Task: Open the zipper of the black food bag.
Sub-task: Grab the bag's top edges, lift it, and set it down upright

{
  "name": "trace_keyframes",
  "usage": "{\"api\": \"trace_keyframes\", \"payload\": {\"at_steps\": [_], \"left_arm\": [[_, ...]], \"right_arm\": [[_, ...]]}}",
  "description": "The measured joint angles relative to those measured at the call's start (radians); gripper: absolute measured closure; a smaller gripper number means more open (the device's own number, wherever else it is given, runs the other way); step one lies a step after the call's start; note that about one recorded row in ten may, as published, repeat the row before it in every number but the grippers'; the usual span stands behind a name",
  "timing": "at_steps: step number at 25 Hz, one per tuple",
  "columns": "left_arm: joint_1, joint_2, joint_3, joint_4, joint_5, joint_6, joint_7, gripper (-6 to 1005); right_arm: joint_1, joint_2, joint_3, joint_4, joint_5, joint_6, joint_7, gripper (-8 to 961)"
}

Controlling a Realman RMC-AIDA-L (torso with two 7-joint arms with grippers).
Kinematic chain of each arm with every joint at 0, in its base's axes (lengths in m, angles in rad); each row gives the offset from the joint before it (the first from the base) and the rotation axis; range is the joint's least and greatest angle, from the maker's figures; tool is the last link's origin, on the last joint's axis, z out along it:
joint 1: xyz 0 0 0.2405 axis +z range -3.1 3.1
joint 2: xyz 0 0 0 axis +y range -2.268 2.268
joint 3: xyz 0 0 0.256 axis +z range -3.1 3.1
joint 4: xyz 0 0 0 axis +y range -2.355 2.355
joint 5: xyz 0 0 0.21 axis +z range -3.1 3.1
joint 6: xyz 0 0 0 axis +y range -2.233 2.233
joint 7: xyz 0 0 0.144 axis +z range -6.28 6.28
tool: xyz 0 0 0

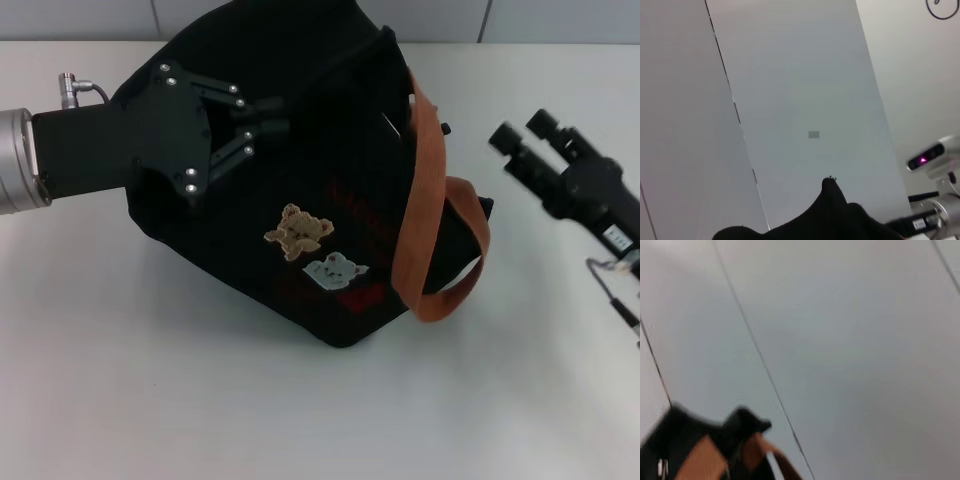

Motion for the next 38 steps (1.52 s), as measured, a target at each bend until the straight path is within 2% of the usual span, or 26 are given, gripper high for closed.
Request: {"api": "trace_keyframes", "payload": {"at_steps": [3,6,7,8,9,10,16,21,25,26,27,30,31,32,35,36,37,38], "left_arm": [[0.0,-0.001,0.0,-0.001,0.001,0.001,0.004,910],[-0.002,-0.001,0.001,-0.007,0.003,0.002,0.005,910],[-0.002,0.0,0.005,-0.008,0.003,0.002,0.005,910],[-0.003,0.0,0.013,-0.009,0.003,0.001,0.005,910],[-0.003,0.0,0.02,-0.009,0.003,0.0,0.005,910],[-0.003,0.0,0.027,-0.009,0.003,0.0,0.006,910],[-0.003,-0.001,0.049,-0.006,-0.001,-0.002,0.009,910],[-0.006,-0.001,0.047,-0.003,-0.001,-0.002,0.01,910],[-0.007,-0.001,0.042,-0.003,-0.002,-0.002,0.011,910],[-0.003,-0.001,0.04,-0.003,-0.011,-0.007,0.016,910],[-0.003,-0.001,0.04,-0.003,-0.011,-0.007,0.016,910],[0.005,0.002,0.036,-0.003,-0.029,-0.015,0.019,910],[0.006,0.003,0.033,-0.004,-0.032,-0.015,0.019,910],[0.006,0.003,0.031,-0.004,-0.035,-0.016,0.019,910],[0.003,0.003,0.029,-0.005,-0.04,-0.019,0.02,910],[-0.002,0.001,0.032,-0.005,-0.04,-0.02,0.02,910],[-0.002,0.001,0.032,-0.005,-0.04,-0.02,0.02,910],[-0.005,0.0,0.036,-0.006,-0.041,-0.02,0.02,910]], "right_arm": [[0.018,-0.002,-0.022,-0.099,-0.014,-0.053,0.221,190],[0.043,-0.005,-0.09,-0.248,-0.031,-0.123,0.468,192],[0.051,-0.01,-0.117,-0.301,-0.032,-0.146,0.553,192],[0.07,-0.025,-0.171,-0.397,-0.032,-0.187,0.705,193],[0.07,-0.025,-0.171,-0.397,-0.032,-0.187,0.705,194],[0.081,-0.034,-0.194,-0.434,-0.032,-0.203,0.774,194],[0.165,-0.101,-0.36,-0.523,-0.035,-0.175,1.002,222],[0.215,-0.106,-0.451,-0.528,-0.035,-0.081,1.05,250],[0.209,-0.088,-0.507,-0.521,-0.037,-0.013,1.019,428],[0.189,-0.072,-0.54,-0.511,-0.039,0.002,0.965,472],[0.189,-0.072,-0.54,-0.511,-0.039,0.002,0.965,505],[0.138,-0.044,-0.598,-0.476,-0.047,0.003,0.859,604],[0.107,-0.019,-0.625,-0.441,-0.047,0.006,0.771,604],[0.107,-0.019,-0.625,-0.441,-0.047,0.006,0.771,604],[0.11,0.003,-0.645,-0.352,-0.038,0.02,0.655,605],[0.148,0.006,-0.647,-0.256,-0.017,0.038,0.585,605],[0.148,0.006,-0.647,-0.256,-0.017,0.038,0.585,605],[0.178,0.007,-0.646,-0.196,0.001,0.054,0.543,605]]}}
